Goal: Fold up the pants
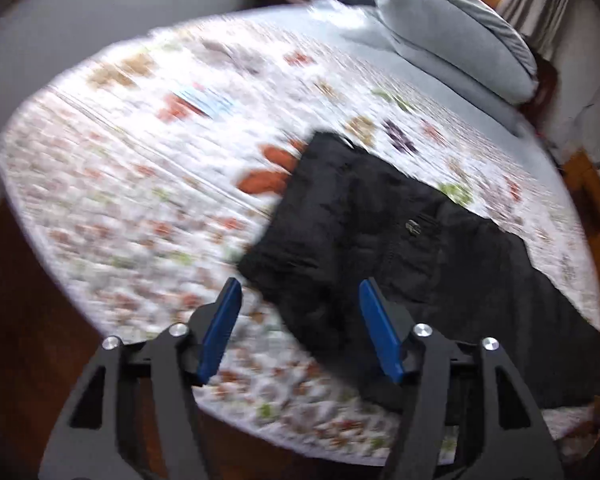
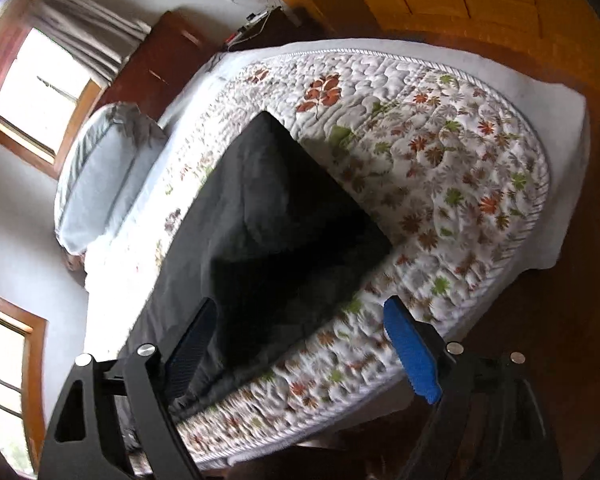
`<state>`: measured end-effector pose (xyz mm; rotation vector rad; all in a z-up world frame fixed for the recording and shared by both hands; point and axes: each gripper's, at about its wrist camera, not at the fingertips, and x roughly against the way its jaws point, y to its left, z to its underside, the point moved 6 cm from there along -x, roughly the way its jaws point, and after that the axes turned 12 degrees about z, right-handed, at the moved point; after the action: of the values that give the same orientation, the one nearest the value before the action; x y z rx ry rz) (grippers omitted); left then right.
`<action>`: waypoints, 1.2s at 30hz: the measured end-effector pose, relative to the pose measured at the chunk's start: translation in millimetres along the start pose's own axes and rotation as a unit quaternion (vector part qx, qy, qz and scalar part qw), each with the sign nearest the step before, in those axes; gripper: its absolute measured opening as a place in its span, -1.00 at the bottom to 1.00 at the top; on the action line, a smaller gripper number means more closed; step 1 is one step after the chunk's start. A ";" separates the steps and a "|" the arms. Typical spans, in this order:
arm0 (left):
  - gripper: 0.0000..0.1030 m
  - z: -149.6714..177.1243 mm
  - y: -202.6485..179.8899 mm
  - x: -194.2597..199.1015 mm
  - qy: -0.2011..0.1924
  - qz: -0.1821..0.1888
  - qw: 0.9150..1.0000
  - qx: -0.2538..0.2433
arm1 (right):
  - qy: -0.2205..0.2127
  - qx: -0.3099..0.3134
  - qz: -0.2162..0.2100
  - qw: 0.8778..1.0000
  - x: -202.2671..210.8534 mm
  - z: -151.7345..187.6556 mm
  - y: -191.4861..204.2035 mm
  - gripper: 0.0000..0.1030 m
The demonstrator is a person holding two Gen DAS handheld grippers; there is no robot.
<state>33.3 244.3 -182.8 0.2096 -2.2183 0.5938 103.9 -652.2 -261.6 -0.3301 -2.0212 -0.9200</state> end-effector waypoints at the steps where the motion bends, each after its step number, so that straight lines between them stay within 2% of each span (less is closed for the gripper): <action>1: 0.20 -1.1 -1.8 8.7 -0.012 -0.009 1.000 -0.006 | 0.000 -0.004 -0.010 1.000 -1.9 -2.9 3.1 0.69; 3: 0.20 -3.9 -11.1 25.7 -0.039 -0.015 0.999 -0.019 | 0.002 -0.013 -0.023 1.000 -5.5 -6.8 8.5 0.73; 5: 0.25 -5.5 -31.3 35.4 -0.054 0.002 0.998 -0.040 | 0.008 -0.023 -0.042 0.999 -10.3 -10.3 15.4 0.73; 6: 0.29 -5.3 -42.0 35.4 -0.053 0.013 0.997 -0.051 | 0.009 -0.030 -0.050 0.998 -12.8 -13.3 18.9 0.73; 8: 0.49 -2.6 -64.3 28.5 -0.041 0.036 0.996 -0.076 | 0.005 -0.038 -0.059 0.998 -17.1 -19.6 22.6 0.74; 10: 0.50 2.8 -85.2 15.1 -0.026 0.048 0.992 -0.111 | -0.001 -0.053 -0.058 0.997 -24.2 -26.8 25.2 0.73; 12: 0.50 10.5 -104.0 0.2 -0.006 0.058 0.989 -0.138 | 0.010 -0.050 -0.039 0.998 -34.4 -31.8 29.7 0.49; 14: 0.50 18.1 -116.4 -15.5 0.013 0.068 0.987 -0.147 | 0.020 -0.027 0.004 0.999 -41.8 -35.6 35.5 -0.29; 16: 0.52 22.5 -118.0 -29.5 0.029 0.061 0.987 -0.146 | 0.016 -0.009 -0.010 1.000 -36.5 -39.5 48.7 -0.51; 19: 0.57 32.0 -113.2 -46.5 0.051 0.049 0.986 -0.148 | -0.016 0.026 -0.060 0.998 -8.2 -44.8 73.7 -0.51; 22: 0.57 39.5 -103.7 -60.9 0.073 0.035 0.986 -0.148 | -0.034 0.031 -0.093 0.995 12.7 -45.9 79.3 -0.53; 24: 0.57 43.3 -99.8 -63.6 0.078 0.036 0.985 -0.152 | -0.023 0.022 -0.074 0.997 9.9 -43.3 65.6 -0.53; 26: 0.61 44.5 -99.7 -65.5 0.081 0.033 0.983 -0.159 | 0.005 0.012 -0.011 1.000 -9.6 -37.6 38.6 -0.53; 28: 0.65 45.2 -100.4 -66.8 0.086 0.031 0.982 -0.164 | 0.036 -0.005 0.023 0.999 -28.9 -26.8 12.1 -0.53; 32: 0.70 45.7 -100.9 -69.6 0.091 0.029 0.981 -0.170 | 0.042 -0.035 0.007 0.998 -38.0 -17.5 -6.0 -0.61; 36: 0.71 44.4 -100.6 -69.4 0.086 0.029 0.983 -0.161 | 0.027 0.019 0.040 0.999 -34.6 -15.2 5.8 -0.60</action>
<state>82.8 131.8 -225.0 -0.0721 -2.1206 0.2651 136.6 -655.4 -281.2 -0.3593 -1.9597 -0.8312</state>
